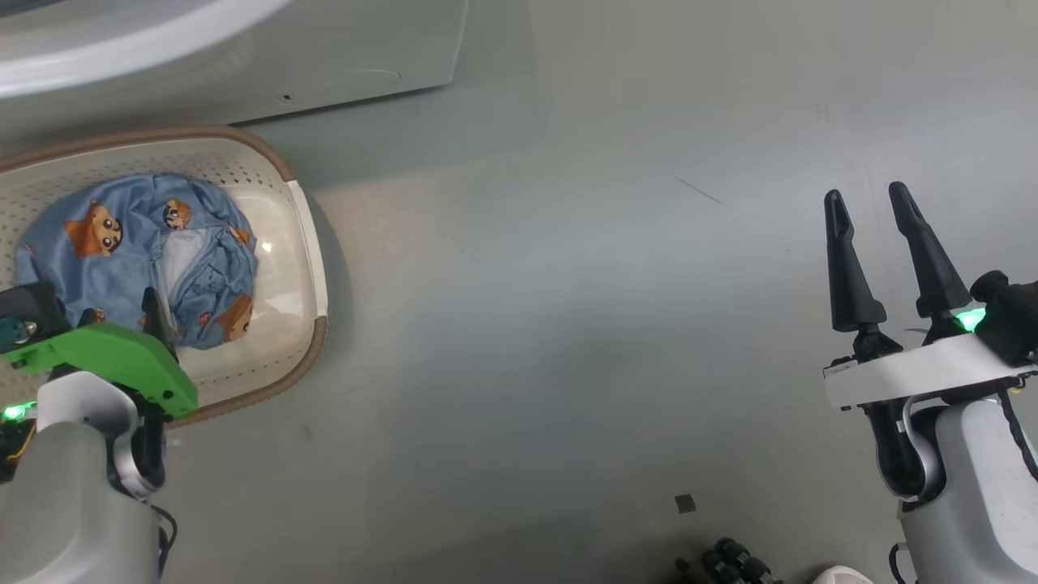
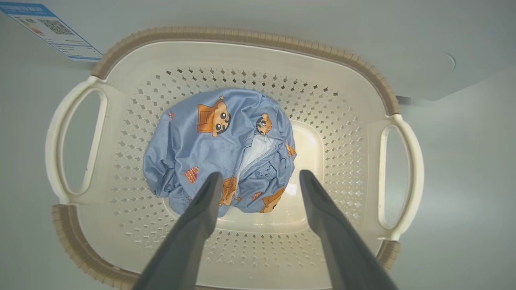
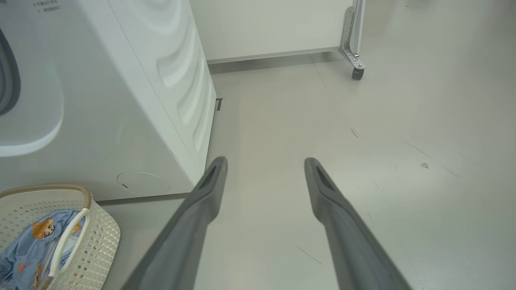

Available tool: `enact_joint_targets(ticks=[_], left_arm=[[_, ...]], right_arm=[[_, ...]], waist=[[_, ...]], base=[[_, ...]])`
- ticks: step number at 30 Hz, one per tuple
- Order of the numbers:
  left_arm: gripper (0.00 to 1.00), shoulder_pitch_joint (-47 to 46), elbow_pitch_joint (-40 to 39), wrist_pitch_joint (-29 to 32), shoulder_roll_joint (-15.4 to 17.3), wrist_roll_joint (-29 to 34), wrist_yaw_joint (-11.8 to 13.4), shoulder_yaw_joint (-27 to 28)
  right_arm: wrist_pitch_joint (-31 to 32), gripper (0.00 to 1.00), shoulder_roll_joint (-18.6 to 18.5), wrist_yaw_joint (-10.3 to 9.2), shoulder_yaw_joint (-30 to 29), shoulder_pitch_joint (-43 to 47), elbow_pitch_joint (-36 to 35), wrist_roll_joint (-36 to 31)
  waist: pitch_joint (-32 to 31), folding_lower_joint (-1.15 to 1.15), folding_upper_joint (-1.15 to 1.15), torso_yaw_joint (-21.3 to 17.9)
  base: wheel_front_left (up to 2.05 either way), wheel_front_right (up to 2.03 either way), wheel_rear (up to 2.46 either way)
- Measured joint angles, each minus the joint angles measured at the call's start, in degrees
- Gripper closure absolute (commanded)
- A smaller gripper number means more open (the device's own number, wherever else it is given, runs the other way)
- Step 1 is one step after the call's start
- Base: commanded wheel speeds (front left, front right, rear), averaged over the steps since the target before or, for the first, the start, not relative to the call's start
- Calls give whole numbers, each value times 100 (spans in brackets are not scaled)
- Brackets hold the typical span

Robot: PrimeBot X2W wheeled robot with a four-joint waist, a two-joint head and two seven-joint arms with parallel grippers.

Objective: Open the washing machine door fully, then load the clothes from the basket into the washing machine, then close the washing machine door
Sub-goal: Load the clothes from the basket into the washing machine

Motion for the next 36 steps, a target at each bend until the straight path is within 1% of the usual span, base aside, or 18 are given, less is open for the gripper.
enact_joint_targets(ticks=[4, 11, 22, 32, 36], left_arm=[[0, -357, 247, 121, -2, 24, 0, 185], [0, -956, 691, 355, 31, 265, 0, 438], [0, -1777, 1168, 453, 31, 513, 0, 783], [0, -2261, 1422, 477, 47, 703, 0, 847], [0, -2402, 1516, 477, 133, 795, 0, 848]], right_arm=[[0, 0, -4, 0, 12, -159, -55, 30], [0, 0, -52, 0, 27, -322, -121, 30], [0, 0, -152, 0, 16, -428, -170, 31], [0, 0, -176, 0, 91, -556, -259, 40], [0, 0, -151, 0, 116, -566, -271, 79]], waist=[[229, 0, 0, -22], [618, 0, 0, -45], [1152, -1, 0, -53], [1591, -1, 0, -104], [1732, -1, 0, -155]], base=[[0, 0, 0], [0, 0, 0], [0, 0, 0], [0, 0, 0], [0, 0, 0]])
